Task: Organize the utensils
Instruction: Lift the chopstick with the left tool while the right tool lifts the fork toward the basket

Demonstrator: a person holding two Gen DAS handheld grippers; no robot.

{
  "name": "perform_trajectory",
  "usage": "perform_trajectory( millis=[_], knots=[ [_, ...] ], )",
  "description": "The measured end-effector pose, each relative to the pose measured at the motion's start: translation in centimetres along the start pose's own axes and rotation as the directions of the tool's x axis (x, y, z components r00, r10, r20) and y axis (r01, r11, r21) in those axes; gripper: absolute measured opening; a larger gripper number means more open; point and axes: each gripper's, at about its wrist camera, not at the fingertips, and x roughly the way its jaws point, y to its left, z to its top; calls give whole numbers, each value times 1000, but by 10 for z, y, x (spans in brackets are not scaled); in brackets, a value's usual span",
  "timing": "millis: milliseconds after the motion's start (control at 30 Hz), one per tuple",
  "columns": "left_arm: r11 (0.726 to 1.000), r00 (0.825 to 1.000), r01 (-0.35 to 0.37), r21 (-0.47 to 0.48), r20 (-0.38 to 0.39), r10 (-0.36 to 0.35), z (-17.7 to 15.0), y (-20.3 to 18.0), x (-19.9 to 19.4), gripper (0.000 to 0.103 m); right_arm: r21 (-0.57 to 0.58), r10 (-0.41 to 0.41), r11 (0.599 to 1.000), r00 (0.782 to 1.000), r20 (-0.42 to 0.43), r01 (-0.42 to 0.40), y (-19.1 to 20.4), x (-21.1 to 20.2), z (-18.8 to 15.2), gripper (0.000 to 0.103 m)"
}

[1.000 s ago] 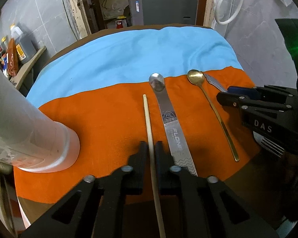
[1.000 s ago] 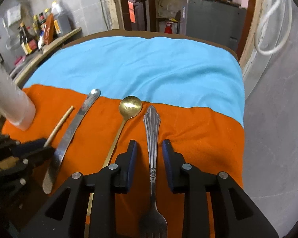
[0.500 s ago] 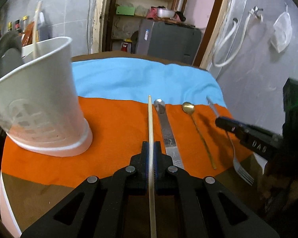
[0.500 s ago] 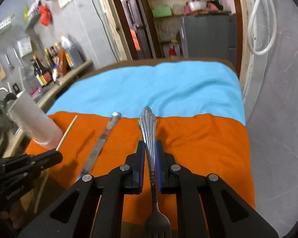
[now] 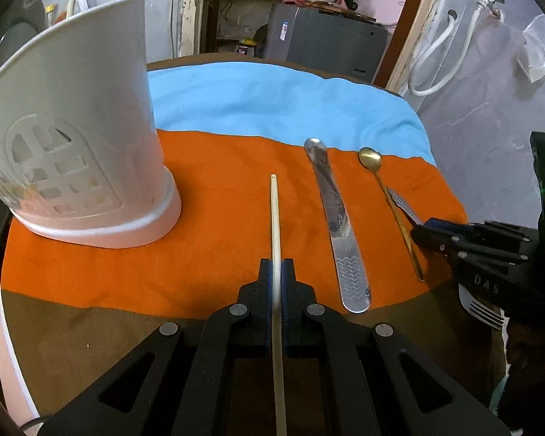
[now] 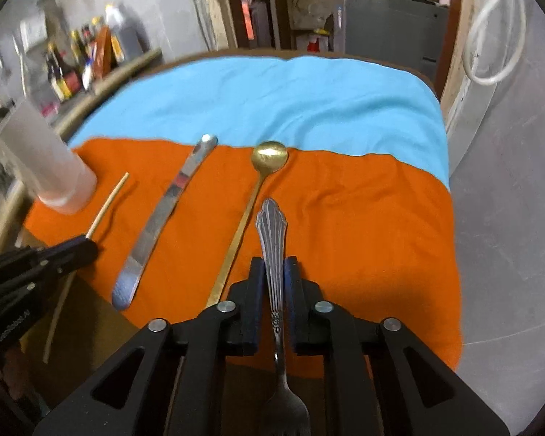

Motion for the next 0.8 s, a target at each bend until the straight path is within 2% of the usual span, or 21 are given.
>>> perform_trajectory(
  millis=[67, 167, 267, 367, 400, 467, 533, 600, 700, 800],
  knots=[
    [1000, 1000, 3, -2, -2, -3, 0, 0, 1, 2, -39, -19, 999, 999, -40, 17, 3, 1, 1, 21],
    [1000, 1000, 11, -11, -1, -11, -1, 2, 1, 2, 15, 35, 999, 998, -44, -35, -8, 3, 0, 22],
    [1000, 1000, 15, -17, -1, -15, -2, 2, 1, 2, 13, 62, 998, 997, -38, -62, -12, 5, 2, 22],
    [1000, 1000, 18, -15, 1, -18, -2, 1, 1, 2, 4, 55, 998, 998, -33, -55, -10, 7, 6, 17],
    [1000, 1000, 26, -15, 2, -26, -2, 1, 0, 2, 14, 64, 998, 998, -29, -63, -11, 6, 7, 11],
    [999, 999, 47, -18, 15, -46, -1, 3, -3, 2, 56, 98, 994, 995, -21, -96, -15, 6, 8, 9],
    [997, 996, 76, -17, 50, -75, -1, 3, -11, 2, 107, 136, 985, 990, 22, -137, -23, 3, 3, 8],
    [995, 989, 96, -6, 111, -95, -1, 2, -24, 2, 163, 189, 965, 977, 99, -203, -27, -6, -6, 8],
    [993, 978, 120, -7, 176, -117, 0, 3, -39, 2, 173, 172, 962, 962, 214, -210, -21, -25, -19, 8],
    [993, 965, 117, 1, 234, -114, -1, 4, -52, 2, 195, 166, 952, 933, 320, -236, -15, -41, -32, 8]
  ],
)
